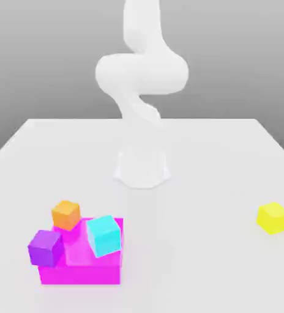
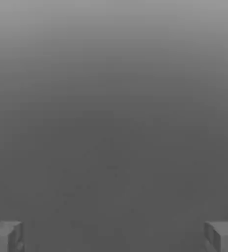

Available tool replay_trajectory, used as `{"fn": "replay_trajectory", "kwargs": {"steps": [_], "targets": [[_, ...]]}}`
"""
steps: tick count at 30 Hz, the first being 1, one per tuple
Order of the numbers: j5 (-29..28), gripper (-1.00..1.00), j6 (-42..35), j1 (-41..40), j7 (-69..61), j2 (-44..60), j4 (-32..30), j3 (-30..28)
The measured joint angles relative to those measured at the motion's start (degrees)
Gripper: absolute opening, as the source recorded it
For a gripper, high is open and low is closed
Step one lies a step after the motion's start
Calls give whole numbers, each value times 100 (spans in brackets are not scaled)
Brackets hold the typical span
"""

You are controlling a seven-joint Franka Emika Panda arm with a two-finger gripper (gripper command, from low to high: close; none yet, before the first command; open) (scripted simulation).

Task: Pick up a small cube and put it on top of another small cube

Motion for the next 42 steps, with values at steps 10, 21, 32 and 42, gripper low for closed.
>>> {"fn": "replay_trajectory", "kwargs": {"steps": [10,21,32,42], "targets": [[-238,0,1110,388,1460,2061,-860,1681],[-1122,0,2277,1404,3491,4418,-1777,2968],[-3031,-100,3326,2865,5185,6103,-1600,1434],[-2262,-100,2983,2355,4607,5567,-1753,2110]]}}
